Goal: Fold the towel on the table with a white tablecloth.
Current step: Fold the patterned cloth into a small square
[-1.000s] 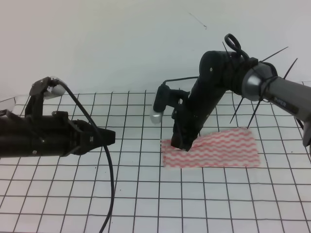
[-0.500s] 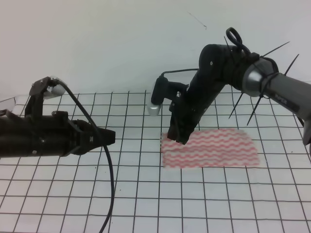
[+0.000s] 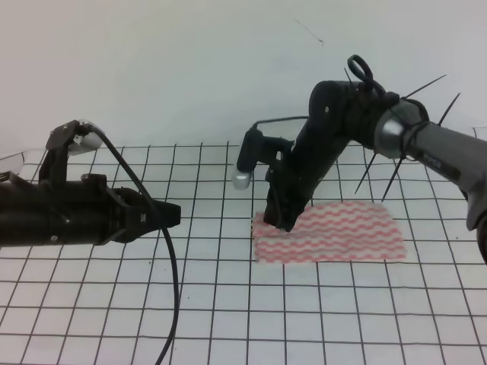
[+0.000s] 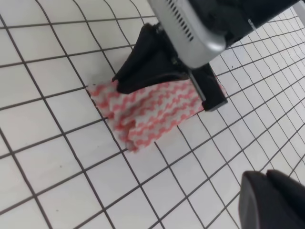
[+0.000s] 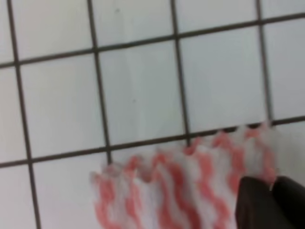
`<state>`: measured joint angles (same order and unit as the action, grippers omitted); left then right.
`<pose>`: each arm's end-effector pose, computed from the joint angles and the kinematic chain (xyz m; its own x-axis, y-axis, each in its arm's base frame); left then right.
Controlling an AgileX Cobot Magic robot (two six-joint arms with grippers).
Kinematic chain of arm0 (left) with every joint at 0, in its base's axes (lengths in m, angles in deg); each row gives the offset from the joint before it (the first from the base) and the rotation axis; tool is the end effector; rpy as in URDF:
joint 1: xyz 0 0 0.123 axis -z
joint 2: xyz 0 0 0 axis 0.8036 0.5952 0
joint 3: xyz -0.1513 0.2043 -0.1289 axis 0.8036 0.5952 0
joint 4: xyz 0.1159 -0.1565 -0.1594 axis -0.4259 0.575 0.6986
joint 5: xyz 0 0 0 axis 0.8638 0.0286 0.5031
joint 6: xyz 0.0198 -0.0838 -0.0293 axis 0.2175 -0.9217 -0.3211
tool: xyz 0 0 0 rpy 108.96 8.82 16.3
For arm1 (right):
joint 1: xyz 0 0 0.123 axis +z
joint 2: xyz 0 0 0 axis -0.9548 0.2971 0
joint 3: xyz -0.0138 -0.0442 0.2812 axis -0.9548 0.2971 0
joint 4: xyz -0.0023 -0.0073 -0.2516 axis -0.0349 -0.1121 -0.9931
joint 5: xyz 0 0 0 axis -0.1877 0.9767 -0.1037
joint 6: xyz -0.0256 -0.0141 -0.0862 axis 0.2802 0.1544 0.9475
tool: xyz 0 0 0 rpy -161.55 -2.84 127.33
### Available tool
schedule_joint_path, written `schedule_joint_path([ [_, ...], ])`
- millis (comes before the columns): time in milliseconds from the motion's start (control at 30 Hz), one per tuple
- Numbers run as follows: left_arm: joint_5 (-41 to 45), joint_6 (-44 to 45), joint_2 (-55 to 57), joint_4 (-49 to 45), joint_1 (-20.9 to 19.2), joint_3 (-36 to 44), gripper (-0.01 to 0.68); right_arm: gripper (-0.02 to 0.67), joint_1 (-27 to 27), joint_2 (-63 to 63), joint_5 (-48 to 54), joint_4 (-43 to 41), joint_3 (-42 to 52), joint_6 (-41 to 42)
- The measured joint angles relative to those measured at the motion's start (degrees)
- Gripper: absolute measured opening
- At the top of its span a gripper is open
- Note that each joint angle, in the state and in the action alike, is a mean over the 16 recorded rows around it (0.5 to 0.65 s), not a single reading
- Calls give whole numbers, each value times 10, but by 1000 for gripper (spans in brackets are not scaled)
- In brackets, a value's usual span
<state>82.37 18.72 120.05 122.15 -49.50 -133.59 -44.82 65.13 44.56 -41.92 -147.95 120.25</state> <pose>0.2791 -0.0879 0.2555 -0.7440 0.0109 -0.6680 0.5268 0.6246 -0.5765 0.4399 0.2633 0.1617 -0.1759 -0.8897 -0.4214 -0.9756 0.2147 -0.0460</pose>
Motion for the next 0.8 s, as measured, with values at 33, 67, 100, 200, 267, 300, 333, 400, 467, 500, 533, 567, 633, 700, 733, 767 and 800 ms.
schedule_joint_path([
  [33,0,0,0,0,0,0,-1,82,0,-2,1,-2,-1,-2],
  [67,0,0,0,0,0,0,-1,94,0,-5,2,-5,-2,-4],
  [100,0,0,0,0,0,0,-1,107,0,-9,5,-7,-3,-6],
  [200,0,0,0,0,0,0,-1,141,-1,-19,21,-13,-5,-12],
  [267,1,0,0,0,0,0,-1,155,-1,-26,34,-14,-7,-16],
  [300,1,0,0,0,0,0,-1,157,-1,-30,41,-15,-7,-18],
  [333,1,0,0,0,0,0,-1,156,-2,-33,48,-14,-7,-19],
  [400,1,-1,0,0,0,0,-1,145,-2,-37,62,-12,-7,-19],
  [467,1,-1,-1,0,0,0,-1,127,-2,-39,77,-8,-6,-19],
  [500,1,-1,-1,0,0,0,-1,116,-3,-39,84,-5,-5,-19],
  [533,1,-1,-1,0,0,0,-1,104,-3,-39,90,-2,-4,-19],
  [567,1,-1,-1,0,0,0,-1,92,-3,-38,96,1,-4,-19],
  [633,1,-1,-1,0,0,0,-1,67,-2,-34,104,8,-2,-18],
  [700,1,-1,-1,0,0,0,-1,44,-1,-29,108,15,0,-18],
  [733,1,-1,-1,0,0,0,-1,33,-1,-26,108,18,1,-17],
  [767,1,-1,-1,0,0,0,-1,24,0,-22,108,22,2,-17],
  [800,1,-1,-1,0,0,0,-1,16,1,-19,108,25,3,-17],
])
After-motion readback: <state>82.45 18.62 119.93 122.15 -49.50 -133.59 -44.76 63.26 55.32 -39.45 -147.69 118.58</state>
